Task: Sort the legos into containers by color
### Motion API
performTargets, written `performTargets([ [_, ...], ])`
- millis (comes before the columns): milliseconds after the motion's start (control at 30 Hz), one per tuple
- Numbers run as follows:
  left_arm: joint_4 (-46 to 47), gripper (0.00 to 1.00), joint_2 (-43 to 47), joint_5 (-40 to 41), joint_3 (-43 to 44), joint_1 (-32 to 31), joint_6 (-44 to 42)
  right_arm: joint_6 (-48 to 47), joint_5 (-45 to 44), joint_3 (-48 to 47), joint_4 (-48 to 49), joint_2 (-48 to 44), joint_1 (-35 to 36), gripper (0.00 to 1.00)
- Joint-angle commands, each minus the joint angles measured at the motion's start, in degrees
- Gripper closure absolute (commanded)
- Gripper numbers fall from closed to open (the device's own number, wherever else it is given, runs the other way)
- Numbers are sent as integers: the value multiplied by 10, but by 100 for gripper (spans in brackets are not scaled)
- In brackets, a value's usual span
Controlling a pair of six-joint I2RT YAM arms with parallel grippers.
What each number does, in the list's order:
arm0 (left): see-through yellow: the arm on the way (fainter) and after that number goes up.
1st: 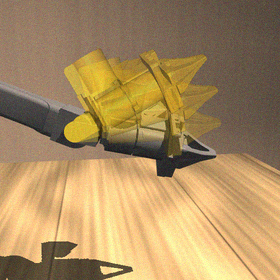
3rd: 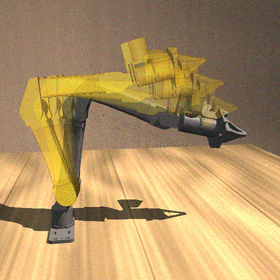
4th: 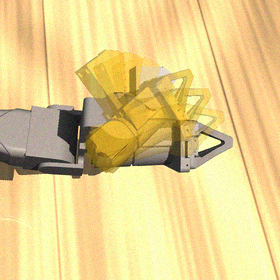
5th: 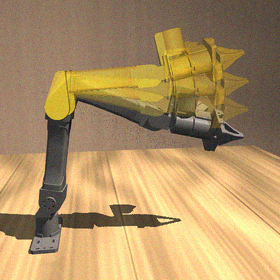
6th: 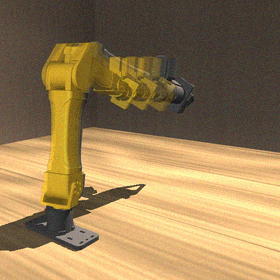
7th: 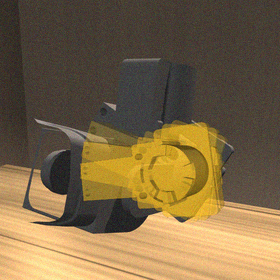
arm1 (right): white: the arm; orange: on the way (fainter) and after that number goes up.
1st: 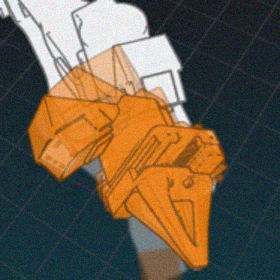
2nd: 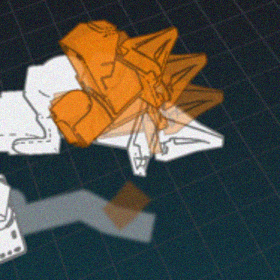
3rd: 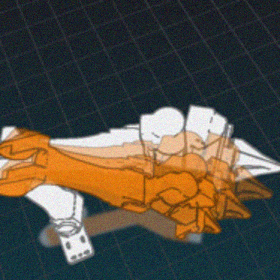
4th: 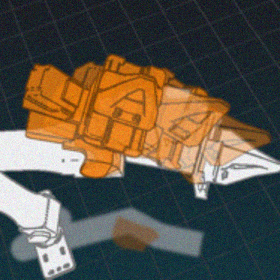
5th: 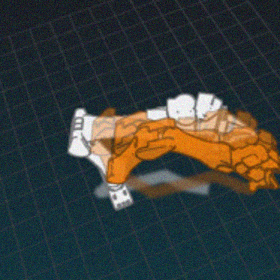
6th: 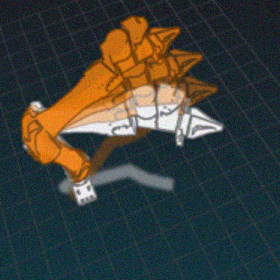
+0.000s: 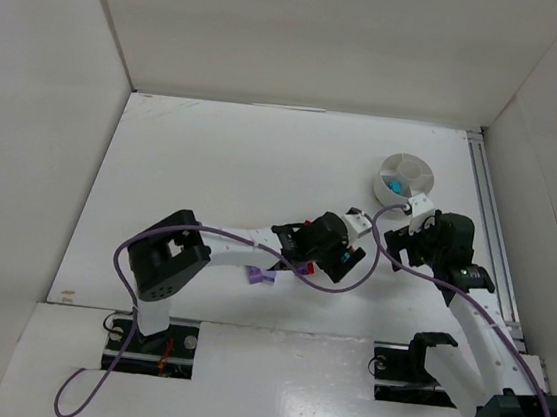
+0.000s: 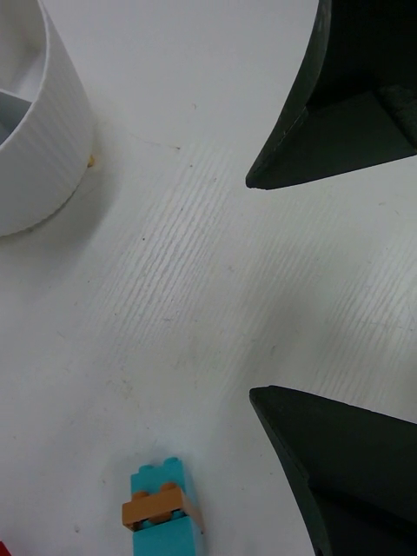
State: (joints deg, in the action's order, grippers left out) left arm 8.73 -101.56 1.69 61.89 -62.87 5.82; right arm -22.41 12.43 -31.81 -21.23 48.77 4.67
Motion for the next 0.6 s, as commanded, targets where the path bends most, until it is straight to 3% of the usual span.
performTargets([
  [0, -15, 20, -22, 12, 37, 5, -20, 10, -12, -10, -3, -7, -9, 1],
  [267, -19, 30, -48, 26, 59, 5, -13, 4, -12, -10, -3, -18, -9, 1],
  [467, -13, 46, -67, 4, 73, 5, -29, -1, -12, -10, -8, -18, -9, 1],
  [567, -13, 48, -73, -4, 78, 5, -29, -1, -17, -10, -14, -18, -9, 1],
])
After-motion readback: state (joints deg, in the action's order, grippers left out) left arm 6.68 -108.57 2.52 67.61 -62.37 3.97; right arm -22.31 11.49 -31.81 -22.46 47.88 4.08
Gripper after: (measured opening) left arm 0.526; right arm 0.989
